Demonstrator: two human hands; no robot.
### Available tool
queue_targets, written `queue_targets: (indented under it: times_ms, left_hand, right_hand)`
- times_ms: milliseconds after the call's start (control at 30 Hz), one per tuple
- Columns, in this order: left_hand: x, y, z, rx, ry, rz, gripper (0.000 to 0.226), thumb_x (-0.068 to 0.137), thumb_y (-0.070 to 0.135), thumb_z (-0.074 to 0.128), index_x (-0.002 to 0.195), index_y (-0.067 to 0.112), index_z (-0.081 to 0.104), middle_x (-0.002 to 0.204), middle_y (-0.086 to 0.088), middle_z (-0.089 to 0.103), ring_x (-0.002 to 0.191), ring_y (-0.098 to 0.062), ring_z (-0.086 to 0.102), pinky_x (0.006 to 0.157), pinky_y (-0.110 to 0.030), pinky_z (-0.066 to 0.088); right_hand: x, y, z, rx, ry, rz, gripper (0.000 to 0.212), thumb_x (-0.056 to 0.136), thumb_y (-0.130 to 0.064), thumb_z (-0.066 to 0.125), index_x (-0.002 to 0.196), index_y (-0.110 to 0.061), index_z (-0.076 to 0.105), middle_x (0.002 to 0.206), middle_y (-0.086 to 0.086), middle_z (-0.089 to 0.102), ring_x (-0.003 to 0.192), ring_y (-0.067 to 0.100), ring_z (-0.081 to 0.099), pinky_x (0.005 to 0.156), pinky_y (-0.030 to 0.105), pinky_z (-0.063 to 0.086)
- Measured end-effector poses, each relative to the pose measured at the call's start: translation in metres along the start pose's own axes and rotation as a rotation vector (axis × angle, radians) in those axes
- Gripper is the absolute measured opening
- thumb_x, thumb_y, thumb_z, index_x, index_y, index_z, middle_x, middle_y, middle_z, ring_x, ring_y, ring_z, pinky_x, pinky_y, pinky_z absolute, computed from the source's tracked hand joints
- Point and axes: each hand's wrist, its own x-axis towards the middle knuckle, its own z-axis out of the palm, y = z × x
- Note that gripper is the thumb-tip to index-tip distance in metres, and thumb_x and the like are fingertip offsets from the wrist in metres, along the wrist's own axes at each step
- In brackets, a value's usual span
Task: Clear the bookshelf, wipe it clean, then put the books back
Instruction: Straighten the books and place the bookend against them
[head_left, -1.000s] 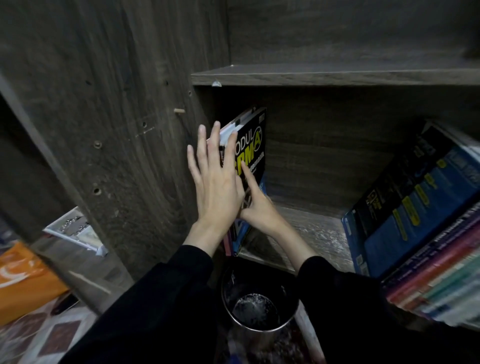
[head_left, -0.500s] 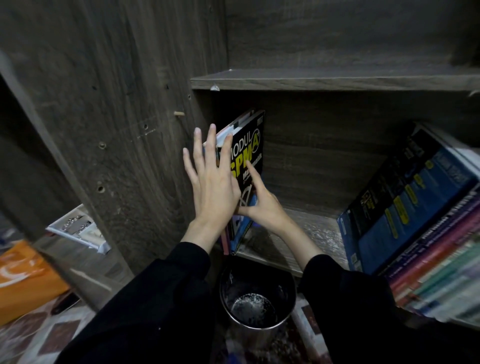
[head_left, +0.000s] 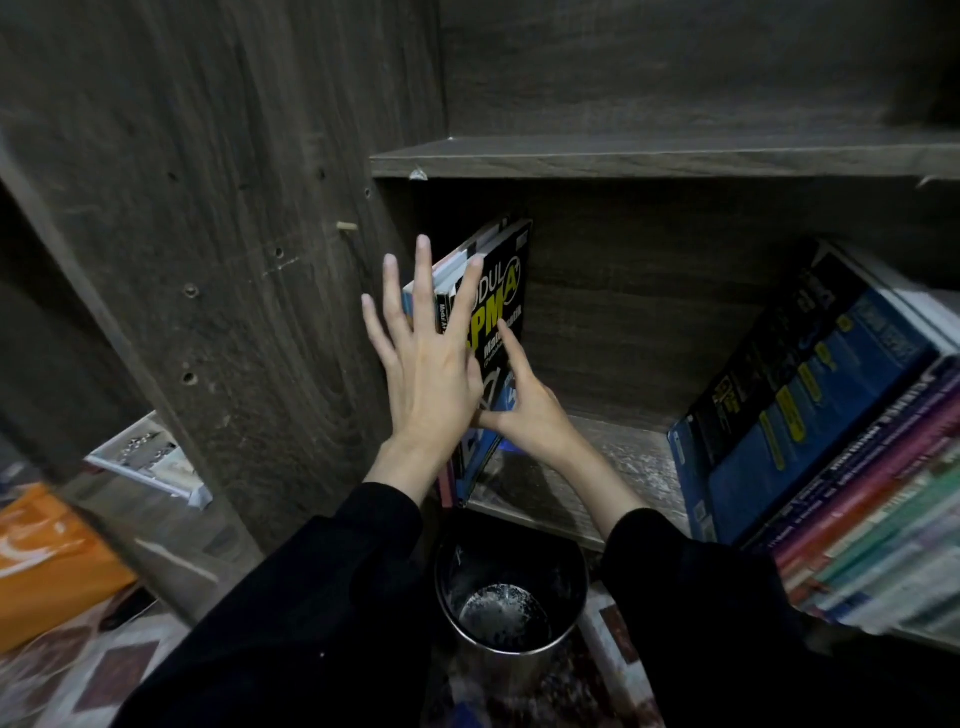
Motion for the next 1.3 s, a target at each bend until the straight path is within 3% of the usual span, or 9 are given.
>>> queue_targets:
  times_ms: [200,400,567,667,733,833,933,1000,1300]
  left_hand:
    - [-0.001,0.001,0.002,0.033,-0.044,-0.029,0.097,0.068,0.008,0.076,0.149,0.023,0.025,0.159,-0.013,0.014,0.145,-0.038,0.009,0.112,-0.062,0.014]
    - [0.007,-0.007,0.0,0.118,-0.117,-0.141,0.088,0.067,0.004,0.072,0.145,0.01,0.032,0.157,-0.015,0.021,0.146,-0.037,0.012,0.114,-0.058,0.01]
    - [0.011,-0.012,-0.001,0.141,-0.122,-0.149,0.082,0.062,0.006,0.074,0.137,0.003,0.041,0.141,-0.018,0.043,0.131,-0.037,0.038,0.105,-0.05,0.033]
    - [0.015,-0.014,-0.002,0.043,-0.101,-0.167,0.074,0.065,0.002,0.071,0.133,0.002,0.044,0.136,-0.021,0.043,0.125,-0.038,0.04,0.098,-0.046,0.039]
    - [0.016,-0.014,-0.003,-0.004,-0.097,-0.184,0.067,0.069,0.0,0.069,0.132,0.002,0.046,0.136,-0.022,0.042,0.125,-0.037,0.038,0.094,-0.046,0.043]
    - [0.016,-0.015,-0.004,-0.09,-0.111,-0.192,0.061,0.075,-0.002,0.066,0.132,0.004,0.045,0.138,-0.021,0.037,0.127,-0.033,0.029,0.079,-0.042,0.053]
    - [0.017,-0.017,-0.006,-0.126,-0.125,-0.192,0.059,0.078,-0.002,0.064,0.133,0.006,0.044,0.139,-0.019,0.035,0.13,-0.032,0.026,0.069,-0.039,0.055]
    - [0.019,-0.018,-0.005,-0.133,-0.126,-0.201,0.06,0.078,-0.002,0.064,0.133,0.007,0.044,0.14,-0.017,0.033,0.131,-0.031,0.026,0.067,-0.038,0.053]
    - [0.017,-0.017,0.0,-0.084,-0.081,-0.261,0.06,0.08,0.003,0.066,0.135,0.011,0.044,0.139,-0.014,0.036,0.128,-0.031,0.029,0.065,-0.028,0.045]
  right_hand:
    - [0.005,0.002,0.004,-0.03,-0.035,0.005,0.101,0.082,-0.006,0.071,0.151,-0.042,0.006,0.159,-0.006,0.016,0.143,0.016,0.022,0.099,0.022,0.029]
    - [0.011,0.006,0.015,-0.116,-0.122,0.058,0.1,0.079,-0.017,0.075,0.151,-0.042,0.01,0.157,-0.001,0.026,0.143,0.019,0.025,0.112,0.033,0.029]
    - [0.015,0.008,0.026,-0.088,-0.145,0.092,0.106,0.076,-0.015,0.077,0.151,-0.042,0.007,0.154,0.002,0.032,0.142,0.019,0.028,0.111,0.03,0.03]
    - [0.012,0.014,0.042,-0.055,-0.155,0.103,0.123,0.069,-0.015,0.083,0.149,-0.044,-0.006,0.156,0.004,0.029,0.141,0.022,0.03,0.113,0.038,0.031]
    - [0.007,0.025,0.062,-0.095,-0.116,0.139,0.136,0.066,-0.02,0.085,0.134,-0.059,-0.027,0.158,0.011,0.019,0.143,0.029,0.024,0.112,0.048,0.031]
    - [-0.002,0.049,0.09,-0.218,-0.019,0.188,0.13,0.077,-0.03,0.076,0.117,-0.061,-0.044,0.15,0.024,0.027,0.132,0.041,0.039,0.105,0.051,0.038]
    - [-0.01,0.052,0.107,-0.441,0.088,0.278,0.11,0.088,-0.045,0.061,0.139,-0.034,-0.036,0.143,0.025,0.036,0.116,0.041,0.054,0.094,0.046,0.043]
    - [-0.008,0.051,0.115,-0.584,0.168,0.305,0.104,0.091,-0.051,0.053,0.14,-0.027,-0.036,0.148,0.024,0.032,0.114,0.037,0.057,0.095,0.043,0.043]
    - [-0.014,0.067,0.103,-0.723,0.207,0.243,0.111,0.089,-0.033,0.057,0.122,-0.041,-0.049,0.146,0.017,0.033,0.1,0.033,0.064,0.084,0.043,0.05]
